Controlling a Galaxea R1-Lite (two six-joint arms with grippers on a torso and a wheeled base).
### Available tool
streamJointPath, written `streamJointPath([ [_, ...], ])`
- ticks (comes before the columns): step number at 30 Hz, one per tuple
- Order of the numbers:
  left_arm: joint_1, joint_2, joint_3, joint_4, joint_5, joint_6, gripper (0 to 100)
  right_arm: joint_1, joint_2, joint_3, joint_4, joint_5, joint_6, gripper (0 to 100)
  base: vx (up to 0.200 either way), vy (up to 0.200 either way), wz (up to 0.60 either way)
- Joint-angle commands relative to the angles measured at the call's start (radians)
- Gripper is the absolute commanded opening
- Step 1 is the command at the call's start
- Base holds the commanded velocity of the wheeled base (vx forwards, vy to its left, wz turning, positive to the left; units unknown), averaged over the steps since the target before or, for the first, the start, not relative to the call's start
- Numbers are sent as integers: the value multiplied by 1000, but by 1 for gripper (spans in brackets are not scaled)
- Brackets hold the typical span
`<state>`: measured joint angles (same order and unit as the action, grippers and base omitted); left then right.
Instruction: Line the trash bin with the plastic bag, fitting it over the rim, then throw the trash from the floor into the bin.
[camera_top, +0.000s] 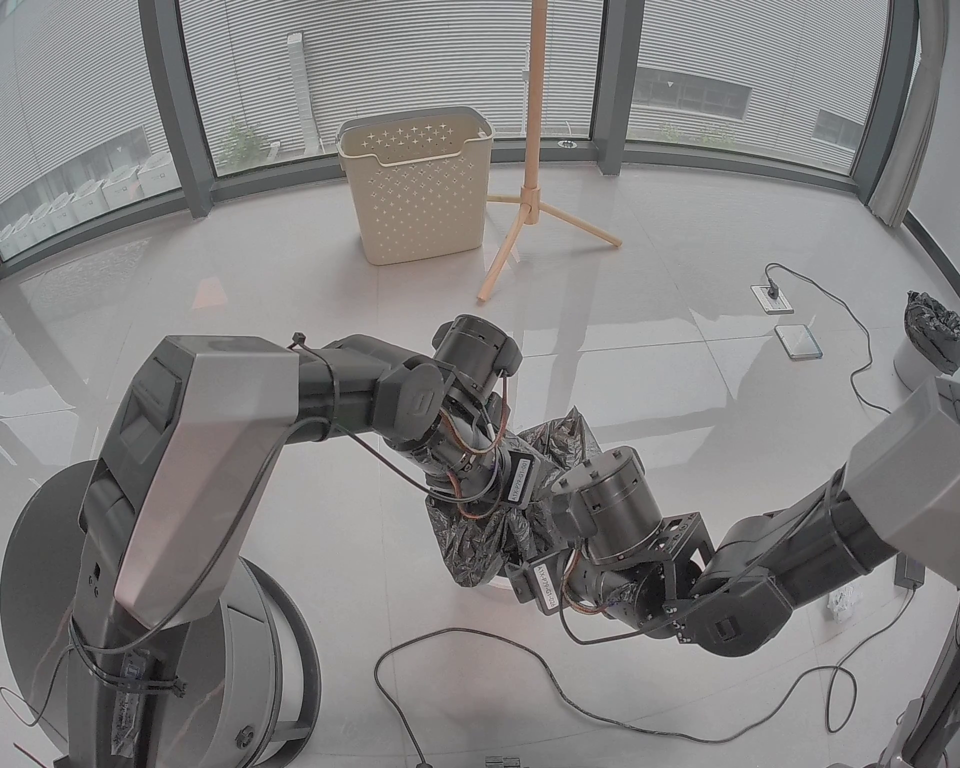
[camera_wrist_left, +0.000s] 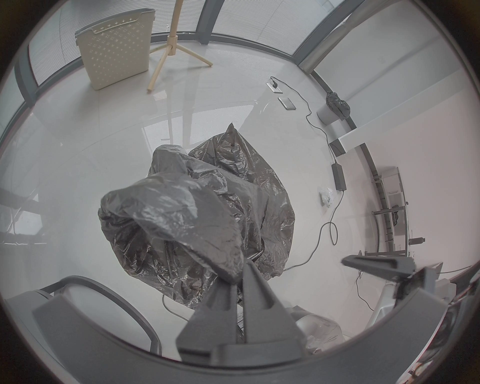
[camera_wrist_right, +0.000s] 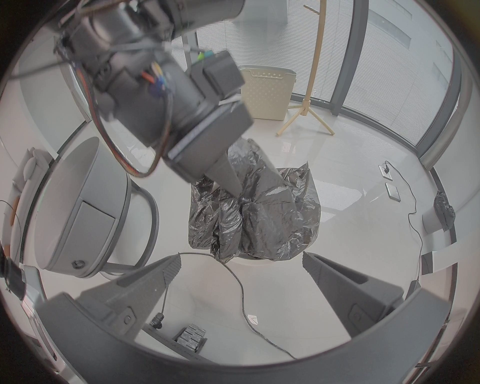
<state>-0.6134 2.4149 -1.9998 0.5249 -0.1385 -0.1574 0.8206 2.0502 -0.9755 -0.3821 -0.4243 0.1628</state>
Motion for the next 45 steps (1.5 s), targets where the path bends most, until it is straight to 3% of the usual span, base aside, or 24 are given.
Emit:
streamJointPath([
  [1, -6, -13, 0, 0, -1, -1, 0, -6, 31, 1, -1, -2, -3, 100, 0, 0, 0],
  [33, -25, -48, 0, 20, -16, -1, 0, -63, 116, -43, -84, -77, -31, 100, 0, 0, 0],
  [39, -25, -48, 0, 26, -16, -1, 0, -103, 122, -41, -132, -107, -77, 100, 0, 0, 0],
  [40, -25, -48, 0, 26, -16, -1, 0, -106, 127, -41, -139, -105, -80, 0, 0, 0, 0],
  [45, -25, -49, 0, 26, -16, -1, 0, -106, 131, -35, -144, -105, -78, 0, 0, 0, 0],
])
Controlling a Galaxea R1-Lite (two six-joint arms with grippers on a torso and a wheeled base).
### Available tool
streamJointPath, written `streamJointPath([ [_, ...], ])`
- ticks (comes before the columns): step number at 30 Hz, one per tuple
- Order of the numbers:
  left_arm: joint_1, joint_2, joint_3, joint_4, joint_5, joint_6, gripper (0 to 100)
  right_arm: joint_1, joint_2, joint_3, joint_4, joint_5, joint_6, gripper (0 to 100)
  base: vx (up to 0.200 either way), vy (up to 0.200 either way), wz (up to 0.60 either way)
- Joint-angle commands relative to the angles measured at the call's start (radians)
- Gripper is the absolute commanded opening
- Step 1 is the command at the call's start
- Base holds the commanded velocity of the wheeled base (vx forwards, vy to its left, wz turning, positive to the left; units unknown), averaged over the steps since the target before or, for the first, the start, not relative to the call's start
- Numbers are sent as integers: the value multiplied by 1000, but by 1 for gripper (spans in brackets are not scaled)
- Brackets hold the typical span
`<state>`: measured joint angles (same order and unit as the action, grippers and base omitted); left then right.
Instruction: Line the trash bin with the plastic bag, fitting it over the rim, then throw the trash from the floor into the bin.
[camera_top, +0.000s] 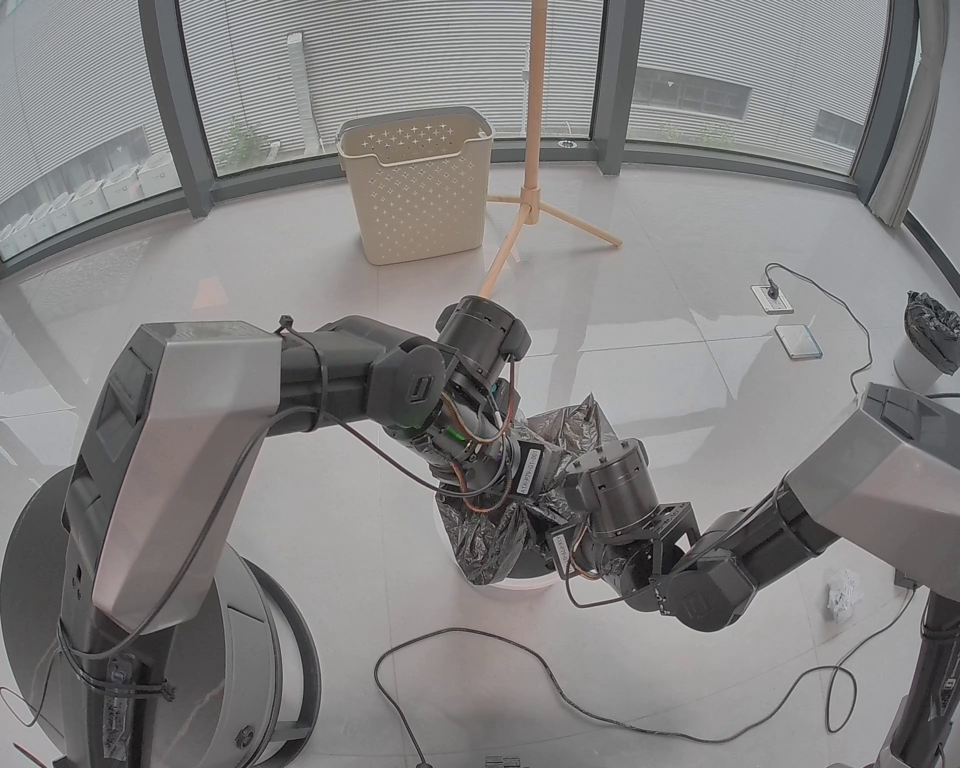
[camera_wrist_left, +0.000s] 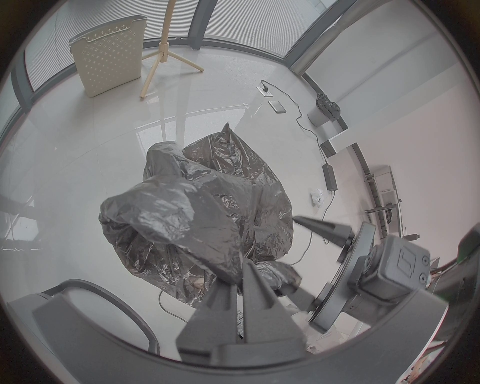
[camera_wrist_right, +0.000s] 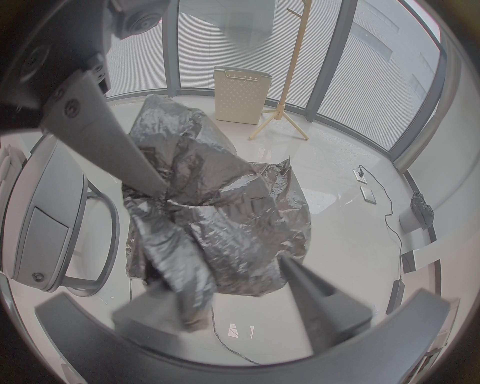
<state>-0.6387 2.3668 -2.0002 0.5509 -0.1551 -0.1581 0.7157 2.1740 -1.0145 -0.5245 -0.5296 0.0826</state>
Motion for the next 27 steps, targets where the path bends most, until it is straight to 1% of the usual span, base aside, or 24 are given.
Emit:
streamJointPath([
  [1, 1, -1, 0, 0, 0, 0, 0, 2, 10, 5, -5, 0, 3, 0, 0, 0, 0],
  [10, 4, -1, 0, 0, 0, 0, 0, 7, 18, 5, -17, 3, 11, 0, 0, 0, 0],
  [15, 11, 3, 0, 4, -1, 0, 0, 5, 3, -3, -48, 5, 42, 0, 0, 0, 0],
  [18, 25, 12, 0, 26, -1, 6, 0, -2, -46, 8, -57, 13, 52, 0, 0, 0, 0],
  [22, 27, 5, 0, 43, 0, 8, 0, -4, -60, 40, -57, 14, 54, 0, 0, 0, 0],
  [23, 27, 5, 0, 46, 0, 8, 0, -4, -60, 45, -57, 14, 54, 100, 0, 0, 0],
  [27, 27, 5, 0, 55, 0, 11, 0, -1, -59, 48, -58, 14, 56, 100, 0, 0, 0],
])
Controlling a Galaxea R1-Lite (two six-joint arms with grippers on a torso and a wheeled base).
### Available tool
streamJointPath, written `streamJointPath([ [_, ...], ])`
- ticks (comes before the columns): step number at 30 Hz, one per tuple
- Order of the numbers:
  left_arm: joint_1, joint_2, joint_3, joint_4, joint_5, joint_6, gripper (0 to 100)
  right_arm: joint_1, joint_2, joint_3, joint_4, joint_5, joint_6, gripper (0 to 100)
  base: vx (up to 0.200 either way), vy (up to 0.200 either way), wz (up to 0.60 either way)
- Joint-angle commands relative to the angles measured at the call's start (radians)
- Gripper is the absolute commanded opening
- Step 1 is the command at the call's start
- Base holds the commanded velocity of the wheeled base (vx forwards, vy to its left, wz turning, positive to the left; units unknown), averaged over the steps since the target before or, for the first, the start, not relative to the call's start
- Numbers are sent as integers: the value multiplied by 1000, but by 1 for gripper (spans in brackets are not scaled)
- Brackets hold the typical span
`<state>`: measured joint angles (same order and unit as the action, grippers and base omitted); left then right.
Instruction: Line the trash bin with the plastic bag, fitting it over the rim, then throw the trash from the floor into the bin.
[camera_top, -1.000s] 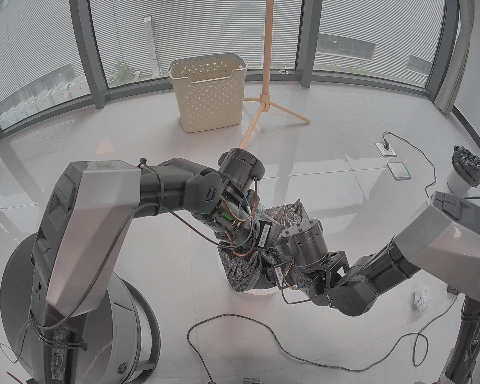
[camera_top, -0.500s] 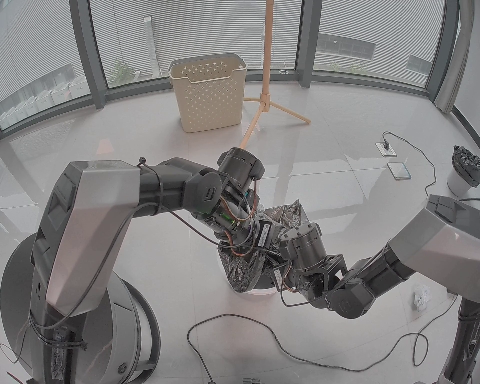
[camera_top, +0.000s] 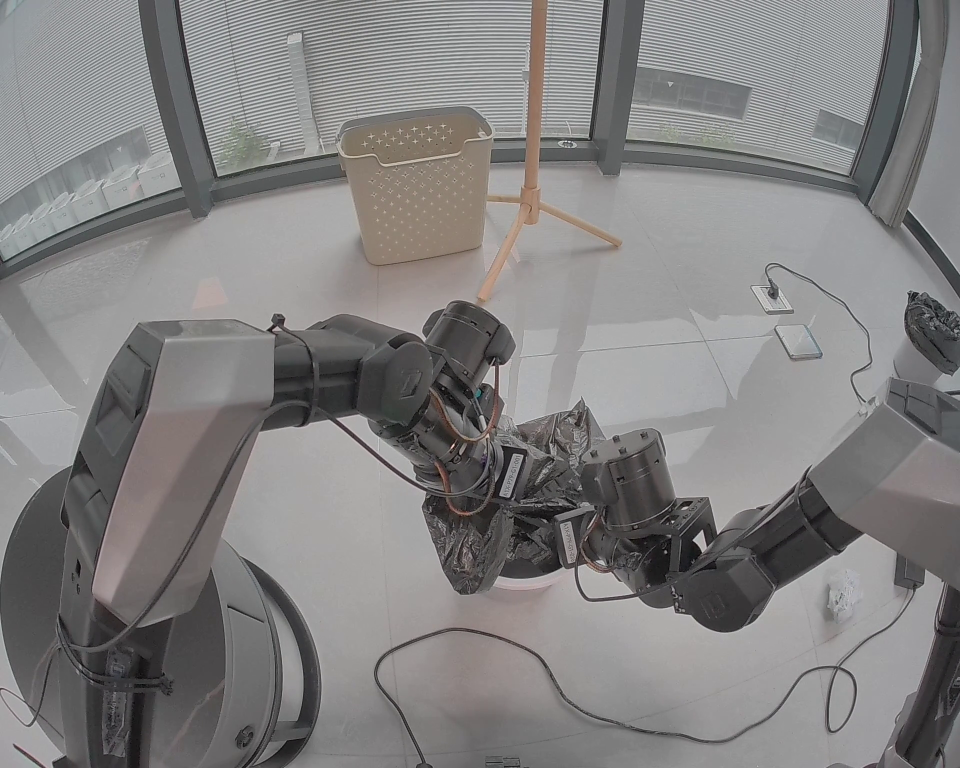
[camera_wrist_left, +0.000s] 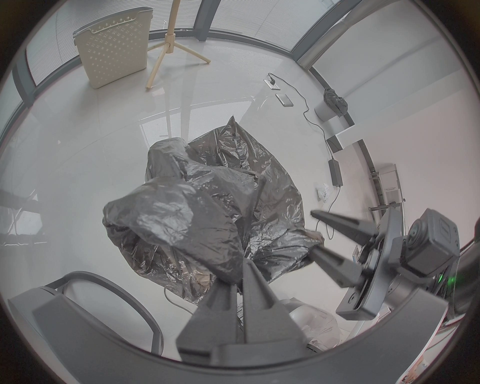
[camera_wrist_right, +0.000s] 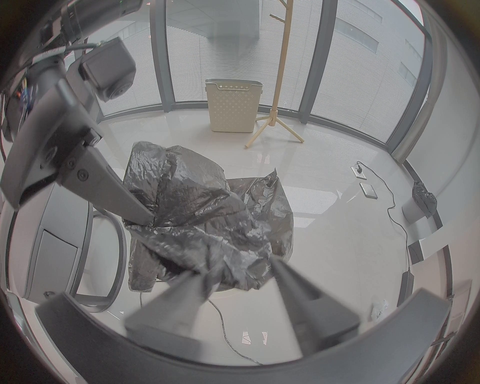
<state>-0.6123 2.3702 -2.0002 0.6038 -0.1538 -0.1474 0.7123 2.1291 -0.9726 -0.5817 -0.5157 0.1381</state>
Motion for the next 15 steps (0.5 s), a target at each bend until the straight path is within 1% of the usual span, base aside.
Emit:
streamJointPath([
  [1, 2, 3, 0, 5, -1, 2, 0, 2, -14, 5, -1, 0, 0, 100, 0, 0, 0],
  [9, 6, -2, 0, 16, -3, 2, 0, 6, -14, 17, -1, 2, 2, 100, 0, 0, 0],
  [15, -1, -6, 0, 16, -4, 2, 0, 24, -3, 17, -1, 2, 2, 100, 0, 0, 0],
])
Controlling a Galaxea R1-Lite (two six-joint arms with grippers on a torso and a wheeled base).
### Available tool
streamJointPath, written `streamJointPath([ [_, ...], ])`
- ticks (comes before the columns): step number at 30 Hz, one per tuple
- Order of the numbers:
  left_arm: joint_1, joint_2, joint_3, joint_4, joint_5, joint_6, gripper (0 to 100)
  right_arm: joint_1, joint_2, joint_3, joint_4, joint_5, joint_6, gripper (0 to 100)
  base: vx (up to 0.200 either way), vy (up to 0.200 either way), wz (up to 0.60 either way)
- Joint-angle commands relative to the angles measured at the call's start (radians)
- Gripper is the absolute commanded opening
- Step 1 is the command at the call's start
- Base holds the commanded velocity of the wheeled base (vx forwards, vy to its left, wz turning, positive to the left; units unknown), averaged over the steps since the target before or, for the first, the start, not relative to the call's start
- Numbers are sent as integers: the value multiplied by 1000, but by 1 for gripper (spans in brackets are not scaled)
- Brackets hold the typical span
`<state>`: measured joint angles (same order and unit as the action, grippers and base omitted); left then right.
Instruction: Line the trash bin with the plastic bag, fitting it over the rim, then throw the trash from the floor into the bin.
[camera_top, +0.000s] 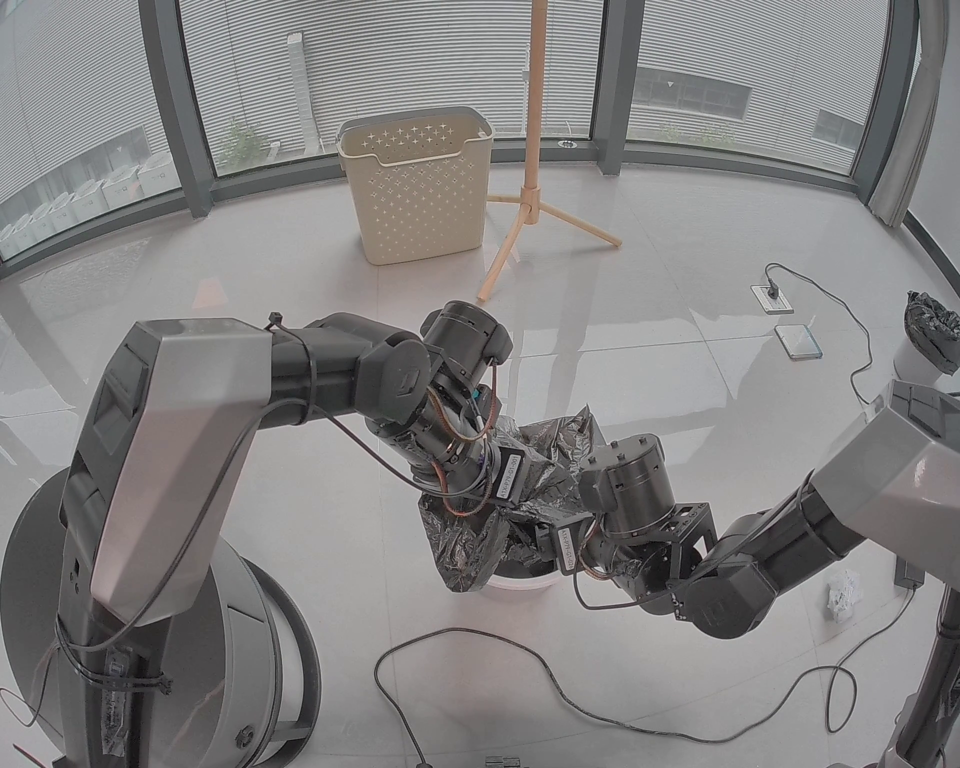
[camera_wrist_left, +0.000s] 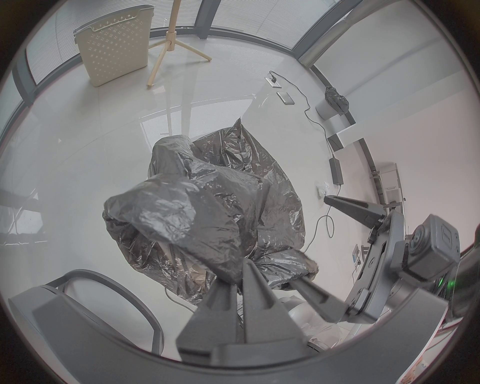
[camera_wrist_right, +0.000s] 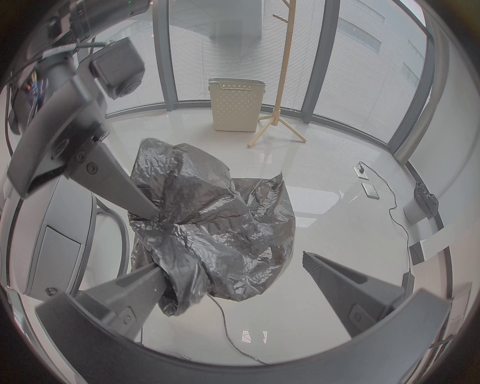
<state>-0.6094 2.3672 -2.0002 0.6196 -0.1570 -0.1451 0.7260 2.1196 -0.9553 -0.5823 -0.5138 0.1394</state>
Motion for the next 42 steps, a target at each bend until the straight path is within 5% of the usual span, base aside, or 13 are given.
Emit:
streamJointPath([
  [1, -6, -3, 0, 0, -1, -1, 0, 16, 10, 1, -1, 0, 2, 100, 0, 0, 0],
  [3, -7, -3, 0, 0, -1, -1, 0, 24, 16, 0, -2, 3, 3, 100, 0, 0, 0],
  [4, -7, -3, 0, 0, -1, -1, 0, 29, 19, 1, -2, 8, 8, 0, 0, 0, 0],
  [23, -7, -23, 0, 81, -1, -4, 0, 15, 11, 18, -2, 9, 16, 0, 0, 0, 0],
  [24, -7, -22, 0, 81, -1, -2, 100, 15, 11, 18, -2, 9, 16, 0, 0, 0, 0],
  [42, 36, -14, 0, 100, 7, 9, 100, 16, 10, 38, -2, 8, 16, 0, 0, 0, 0],
])
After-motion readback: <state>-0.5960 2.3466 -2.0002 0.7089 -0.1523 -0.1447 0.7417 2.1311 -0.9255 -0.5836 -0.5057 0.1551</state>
